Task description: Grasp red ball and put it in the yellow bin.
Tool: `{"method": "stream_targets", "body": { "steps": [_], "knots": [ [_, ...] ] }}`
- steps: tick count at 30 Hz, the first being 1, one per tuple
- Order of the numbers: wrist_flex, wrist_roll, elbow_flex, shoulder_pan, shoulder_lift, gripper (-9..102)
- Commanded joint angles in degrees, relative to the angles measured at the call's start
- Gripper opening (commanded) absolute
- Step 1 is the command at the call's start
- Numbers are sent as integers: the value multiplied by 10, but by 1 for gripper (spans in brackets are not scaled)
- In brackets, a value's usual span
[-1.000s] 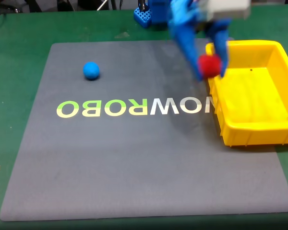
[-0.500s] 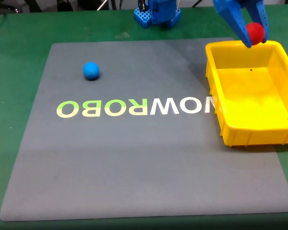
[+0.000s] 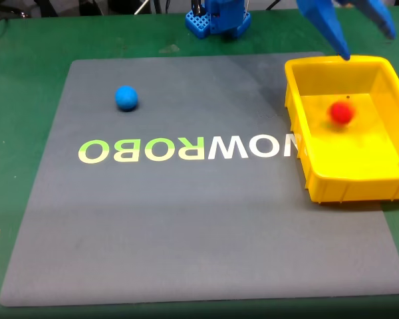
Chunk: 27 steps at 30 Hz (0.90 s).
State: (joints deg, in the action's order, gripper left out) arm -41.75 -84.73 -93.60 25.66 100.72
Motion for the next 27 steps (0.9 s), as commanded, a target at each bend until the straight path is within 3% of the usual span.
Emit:
{"method": "stream_targets", "body": {
  "steps": [1, 6, 11, 14, 18, 20, 27],
  "knots": [
    [0, 6, 5, 4, 40, 41],
    [0, -9, -30, -12, 89, 40],
    [-11, -34, -194, -57, 258, 36],
    [-11, -76, -351, -106, 395, 29],
    [-16, -119, -556, -172, 579, 5],
    [-38, -123, -629, -193, 658, 0],
    [-156, -110, -759, -228, 813, 0]
  ]
}}
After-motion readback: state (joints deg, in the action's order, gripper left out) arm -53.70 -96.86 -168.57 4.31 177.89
